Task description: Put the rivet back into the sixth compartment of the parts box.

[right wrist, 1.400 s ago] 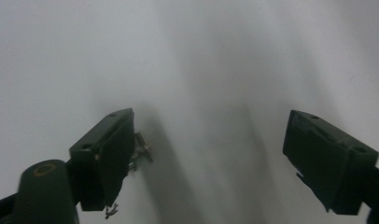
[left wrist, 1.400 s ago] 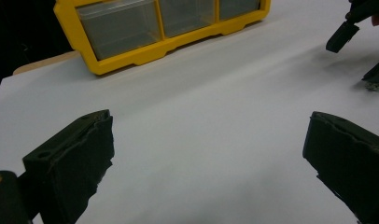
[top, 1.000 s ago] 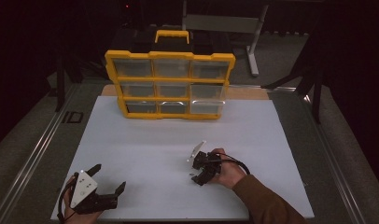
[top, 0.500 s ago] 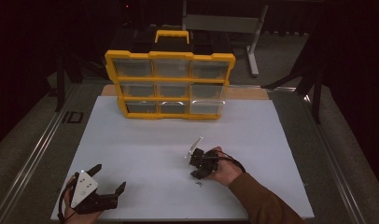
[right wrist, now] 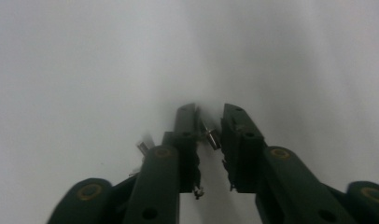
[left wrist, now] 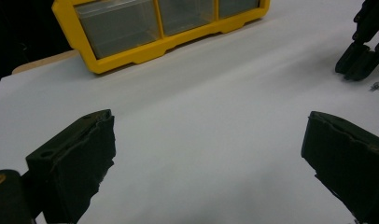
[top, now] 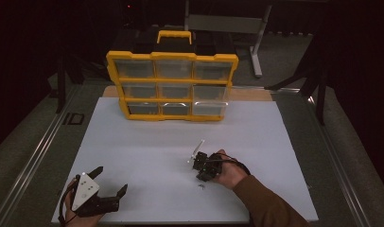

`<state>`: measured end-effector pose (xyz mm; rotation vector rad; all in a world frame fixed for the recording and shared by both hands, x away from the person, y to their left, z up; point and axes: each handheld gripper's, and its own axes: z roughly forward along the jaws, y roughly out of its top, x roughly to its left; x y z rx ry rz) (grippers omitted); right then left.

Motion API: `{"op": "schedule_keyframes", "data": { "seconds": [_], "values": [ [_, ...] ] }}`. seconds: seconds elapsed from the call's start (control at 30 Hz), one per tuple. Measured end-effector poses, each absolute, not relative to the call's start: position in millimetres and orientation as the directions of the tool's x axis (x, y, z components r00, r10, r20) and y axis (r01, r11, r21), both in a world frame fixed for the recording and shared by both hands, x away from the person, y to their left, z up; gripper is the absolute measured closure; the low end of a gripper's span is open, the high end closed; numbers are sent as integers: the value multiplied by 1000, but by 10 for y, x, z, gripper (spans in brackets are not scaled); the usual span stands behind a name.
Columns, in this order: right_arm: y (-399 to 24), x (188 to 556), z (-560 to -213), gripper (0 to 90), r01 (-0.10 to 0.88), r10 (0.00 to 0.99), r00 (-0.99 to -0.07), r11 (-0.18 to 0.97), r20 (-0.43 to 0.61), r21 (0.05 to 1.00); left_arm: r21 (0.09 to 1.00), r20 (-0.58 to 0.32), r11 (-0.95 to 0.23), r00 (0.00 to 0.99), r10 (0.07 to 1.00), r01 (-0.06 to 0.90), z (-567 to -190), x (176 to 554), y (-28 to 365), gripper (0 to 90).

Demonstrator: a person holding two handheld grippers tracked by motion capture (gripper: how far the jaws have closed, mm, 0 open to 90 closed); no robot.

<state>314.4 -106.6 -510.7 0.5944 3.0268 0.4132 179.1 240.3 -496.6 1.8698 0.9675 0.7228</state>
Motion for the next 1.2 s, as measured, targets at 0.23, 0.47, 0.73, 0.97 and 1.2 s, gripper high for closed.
{"op": "schedule_keyframes", "data": {
  "seconds": [0.23,0.47,0.73,0.97,1.2],
  "values": [
    [-1021,3138,-5097,830,358,366,-931,906,8,224,894,94,-303,524,846,330,-4966,1786,2409,31],
    [-1064,3187,-5073,830,379,379,-924,889,52,256,893,93,-305,527,845,331,-4967,1791,2408,31],
    [-1075,3339,-4759,829,382,374,-922,837,99,393,893,91,-304,528,844,331,-4967,1788,2410,31],
    [-1070,3437,-4538,829,369,364,-925,796,109,480,894,92,-304,528,844,331,-4967,1787,2410,31],
    [-1087,3546,-4314,829,345,347,-932,770,102,537,893,91,-303,529,844,331,-4967,1787,2410,31]
  ]
}}
